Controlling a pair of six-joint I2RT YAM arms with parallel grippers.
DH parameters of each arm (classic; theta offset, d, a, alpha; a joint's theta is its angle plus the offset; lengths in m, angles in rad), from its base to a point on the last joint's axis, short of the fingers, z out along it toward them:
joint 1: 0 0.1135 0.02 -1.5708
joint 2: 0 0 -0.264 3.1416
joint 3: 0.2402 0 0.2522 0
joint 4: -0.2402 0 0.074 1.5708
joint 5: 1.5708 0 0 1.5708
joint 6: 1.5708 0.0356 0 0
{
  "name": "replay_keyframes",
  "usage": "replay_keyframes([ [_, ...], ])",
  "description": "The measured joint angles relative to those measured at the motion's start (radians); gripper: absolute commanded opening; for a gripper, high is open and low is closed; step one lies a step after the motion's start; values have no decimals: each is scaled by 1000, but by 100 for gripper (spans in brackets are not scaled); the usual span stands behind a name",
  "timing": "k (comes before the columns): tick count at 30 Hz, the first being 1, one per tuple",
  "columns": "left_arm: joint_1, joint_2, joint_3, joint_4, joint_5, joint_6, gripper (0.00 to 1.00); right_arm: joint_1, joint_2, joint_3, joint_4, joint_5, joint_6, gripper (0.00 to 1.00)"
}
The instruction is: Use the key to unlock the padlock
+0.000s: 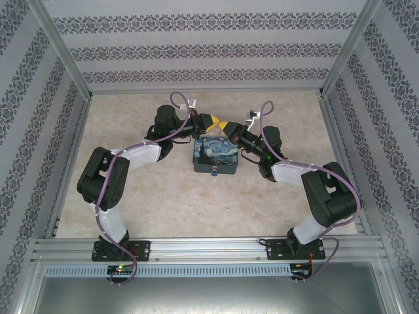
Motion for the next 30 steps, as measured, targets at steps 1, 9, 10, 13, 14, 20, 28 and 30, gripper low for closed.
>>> replay_keyframes([
  [1,0,0,0,0,-1,0,0,0,2,0,2,0,0,0],
  [9,0,0,0,1,-13,-3,0,0,4,0,14,0,5,18],
  [10,0,0,0,1,-16,-3,0,0,5,0,14,0,5,19],
  [13,0,0,0,1,-16,-3,0,0,5,0,15,0,5,19],
  [14,0,0,0,1,-16,-3,0,0,5,0,15,0,5,19],
  [20,0,0,0,1,-16,-3,0,0,7,-2,16,0,5,19],
  [28,0,0,-1,1,-20,-3,0,1,8,-16,37,-1,5,10],
  [30,0,0,-1,1,-20,-3,0,0,9,-18,41,0,5,5],
])
